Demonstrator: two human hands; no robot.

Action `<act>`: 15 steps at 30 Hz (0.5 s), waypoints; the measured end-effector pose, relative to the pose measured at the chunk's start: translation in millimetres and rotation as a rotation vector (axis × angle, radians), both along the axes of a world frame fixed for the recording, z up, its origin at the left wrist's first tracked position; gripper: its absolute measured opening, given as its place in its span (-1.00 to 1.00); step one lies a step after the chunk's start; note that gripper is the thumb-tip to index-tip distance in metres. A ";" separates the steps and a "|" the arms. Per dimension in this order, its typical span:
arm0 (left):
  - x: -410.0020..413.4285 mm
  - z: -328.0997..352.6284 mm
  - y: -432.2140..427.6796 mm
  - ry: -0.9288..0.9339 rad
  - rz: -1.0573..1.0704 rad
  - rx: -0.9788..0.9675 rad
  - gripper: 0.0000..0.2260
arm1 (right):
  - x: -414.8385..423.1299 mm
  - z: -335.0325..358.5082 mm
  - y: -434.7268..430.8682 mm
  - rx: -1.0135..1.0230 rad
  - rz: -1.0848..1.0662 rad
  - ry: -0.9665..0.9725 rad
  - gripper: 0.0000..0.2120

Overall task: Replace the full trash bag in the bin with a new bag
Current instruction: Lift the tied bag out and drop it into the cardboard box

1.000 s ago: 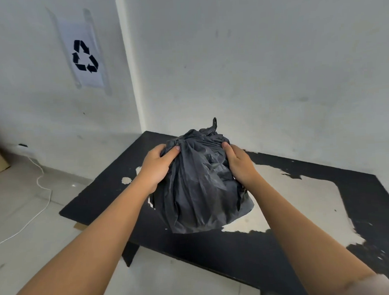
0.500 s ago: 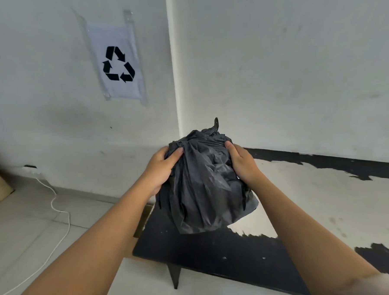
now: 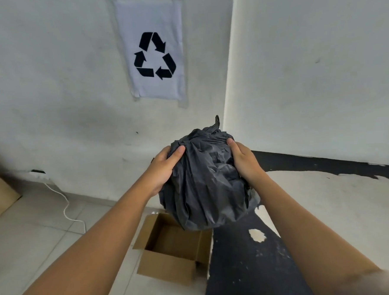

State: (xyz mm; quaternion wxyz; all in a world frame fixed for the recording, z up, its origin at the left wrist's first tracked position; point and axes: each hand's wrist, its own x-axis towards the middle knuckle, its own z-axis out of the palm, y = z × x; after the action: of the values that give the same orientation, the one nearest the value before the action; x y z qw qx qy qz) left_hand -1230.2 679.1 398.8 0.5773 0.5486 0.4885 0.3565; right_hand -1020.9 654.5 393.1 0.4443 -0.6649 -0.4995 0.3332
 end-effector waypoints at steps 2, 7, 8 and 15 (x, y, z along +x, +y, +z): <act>-21.0 -7.8 27.6 0.000 0.011 -0.010 -0.48 | -22.2 -5.7 25.2 -0.016 -0.005 -0.004 -0.54; -61.3 -34.5 85.8 0.001 0.006 -0.035 -0.60 | -72.2 -30.6 74.2 -0.054 -0.064 0.021 -0.51; -66.8 -42.2 97.0 0.007 -0.001 -0.041 -0.66 | -80.1 -38.1 82.3 -0.070 -0.079 0.033 -0.53; -82.2 -126.2 156.6 0.116 -0.020 -0.125 -0.89 | -112.3 -118.4 127.2 -0.177 -0.207 0.082 -0.53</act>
State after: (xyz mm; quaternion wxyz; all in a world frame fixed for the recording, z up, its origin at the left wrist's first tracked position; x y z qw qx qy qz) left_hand -1312.4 835.7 272.7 0.5845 0.5362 0.5369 0.2873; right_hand -1133.1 781.8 274.7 0.4360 -0.7351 -0.3785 0.3554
